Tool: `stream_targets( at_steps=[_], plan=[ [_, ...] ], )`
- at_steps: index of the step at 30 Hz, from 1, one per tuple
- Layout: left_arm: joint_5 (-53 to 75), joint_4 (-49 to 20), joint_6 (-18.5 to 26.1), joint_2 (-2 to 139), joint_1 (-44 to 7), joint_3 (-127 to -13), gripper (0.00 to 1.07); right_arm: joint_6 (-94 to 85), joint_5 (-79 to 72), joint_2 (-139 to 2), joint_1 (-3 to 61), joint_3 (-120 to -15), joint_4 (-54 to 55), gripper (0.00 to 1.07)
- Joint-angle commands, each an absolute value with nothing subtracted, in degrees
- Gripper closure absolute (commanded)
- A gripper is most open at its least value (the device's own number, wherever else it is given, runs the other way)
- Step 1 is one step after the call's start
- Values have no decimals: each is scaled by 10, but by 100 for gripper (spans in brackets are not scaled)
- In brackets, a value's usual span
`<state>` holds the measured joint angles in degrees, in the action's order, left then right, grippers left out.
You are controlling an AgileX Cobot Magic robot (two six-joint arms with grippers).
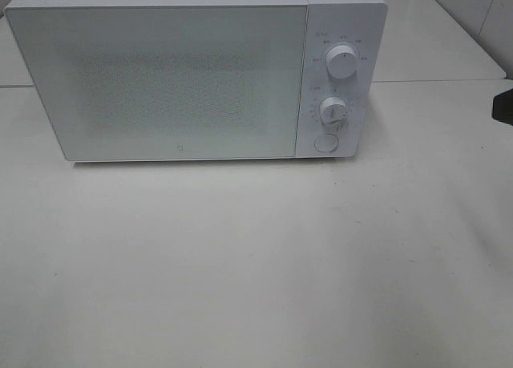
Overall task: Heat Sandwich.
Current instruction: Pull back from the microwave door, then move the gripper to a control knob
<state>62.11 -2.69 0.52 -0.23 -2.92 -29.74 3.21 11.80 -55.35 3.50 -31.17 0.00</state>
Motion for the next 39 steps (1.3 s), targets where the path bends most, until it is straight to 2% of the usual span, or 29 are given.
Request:
stream_targets(
  at_steps=[1, 8, 19, 30, 35, 36, 39],
  plan=[
    [613, -30, 6, -15, -28, -296, 7, 45, 93, -574, 33, -316, 0, 31],
    [613, -30, 6, -15, -28, -296, 7, 74, 39, -606, 34, -308, 0, 31],
    [613, -30, 6, -12, -28, -296, 7, 73, -335, -607, 34, -158, 15, 31],
    [613, -30, 6, -12, -28, -296, 7, 72, -481, -705, 45, -108, 42, 31],
    [613, -30, 6, -12, -28, -296, 7, -32, -567, -787, 144, -95, 138, 31],
    [613, -30, 6, -12, -28, -296, 7, -32, -567, -787, 144, -95, 138, 31],
    [613, -30, 6, -12, -28, -296, 7, -103, -620, -834, 222, -95, 236, 31]
  ],
)
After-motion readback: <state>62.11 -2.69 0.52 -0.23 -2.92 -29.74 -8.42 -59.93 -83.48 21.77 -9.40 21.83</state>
